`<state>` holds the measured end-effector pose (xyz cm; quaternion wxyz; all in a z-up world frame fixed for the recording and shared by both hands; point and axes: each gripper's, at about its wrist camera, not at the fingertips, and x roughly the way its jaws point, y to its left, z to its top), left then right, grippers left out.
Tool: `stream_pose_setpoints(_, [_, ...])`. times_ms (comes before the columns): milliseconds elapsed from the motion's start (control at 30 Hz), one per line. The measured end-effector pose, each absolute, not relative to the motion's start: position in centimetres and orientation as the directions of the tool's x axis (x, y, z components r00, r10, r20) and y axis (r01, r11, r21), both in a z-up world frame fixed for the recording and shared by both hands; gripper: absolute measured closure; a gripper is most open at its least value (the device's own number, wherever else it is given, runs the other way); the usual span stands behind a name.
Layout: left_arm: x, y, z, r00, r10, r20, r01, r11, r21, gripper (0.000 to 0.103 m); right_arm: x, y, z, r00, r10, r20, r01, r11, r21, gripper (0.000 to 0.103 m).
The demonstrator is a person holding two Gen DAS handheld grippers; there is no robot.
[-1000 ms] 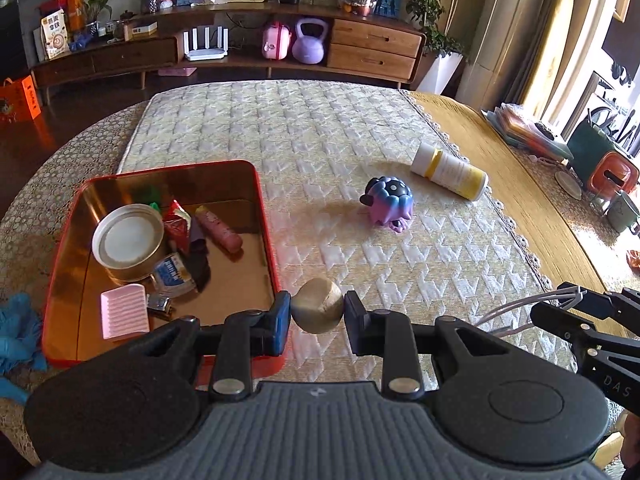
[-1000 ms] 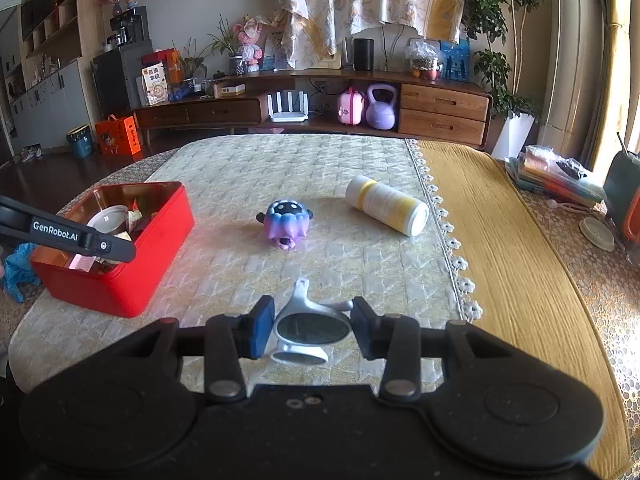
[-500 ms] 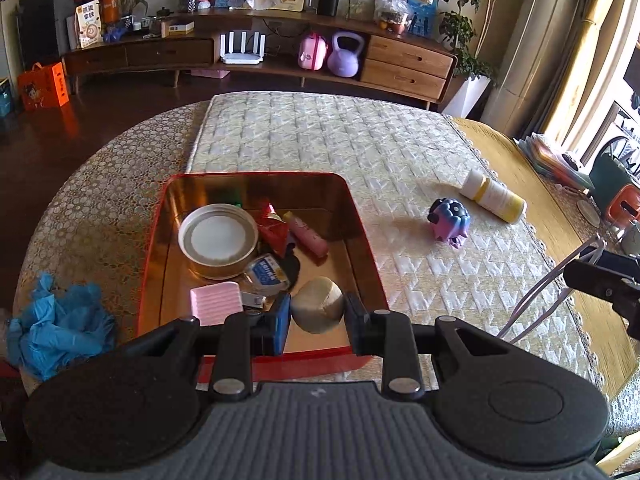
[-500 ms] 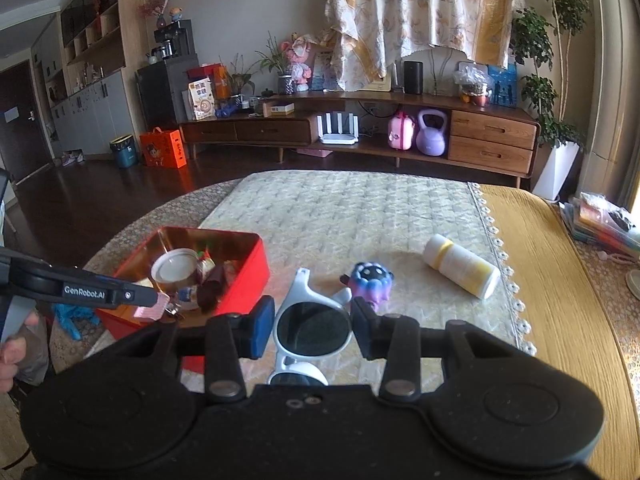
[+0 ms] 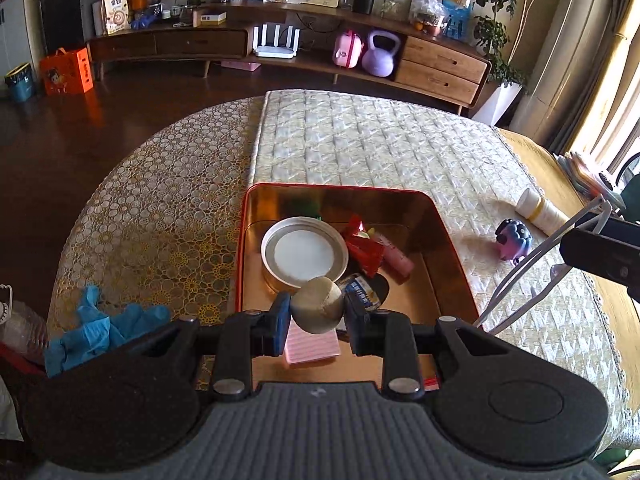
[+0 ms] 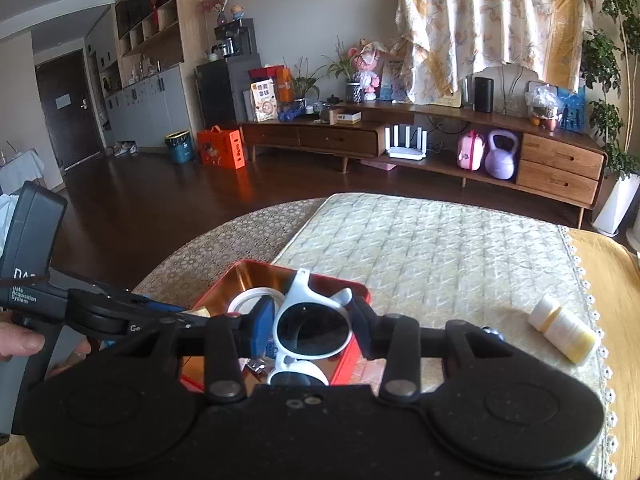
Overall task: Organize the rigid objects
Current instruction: 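Carry the ball and sunglasses over the red tin box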
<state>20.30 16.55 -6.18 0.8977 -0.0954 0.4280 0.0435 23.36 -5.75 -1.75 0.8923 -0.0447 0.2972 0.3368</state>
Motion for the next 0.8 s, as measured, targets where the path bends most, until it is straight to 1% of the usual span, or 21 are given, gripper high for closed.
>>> stream_pose_setpoints(300, [21.8,17.3,-8.9,0.585,0.010,-0.811,-0.153,0.983,-0.098,0.075,24.6,-2.5,-5.1,0.537,0.547,-0.642,-0.653,0.752,0.094,0.062])
stream_pose_setpoints(500, [22.3,17.4,-10.4,0.571,-0.009,-0.821,-0.150,0.982,-0.115,0.075,25.9,-1.8,-6.2,0.529,0.532,-0.661,-0.651,0.754,0.086,0.062])
stream_pose_setpoints(800, [22.7,17.0,-11.0,0.579,-0.011,-0.815,-0.138,0.984,-0.111,0.075,29.4,0.5,-7.5,0.516,0.495,-0.699,-0.633,0.770,0.078,0.062])
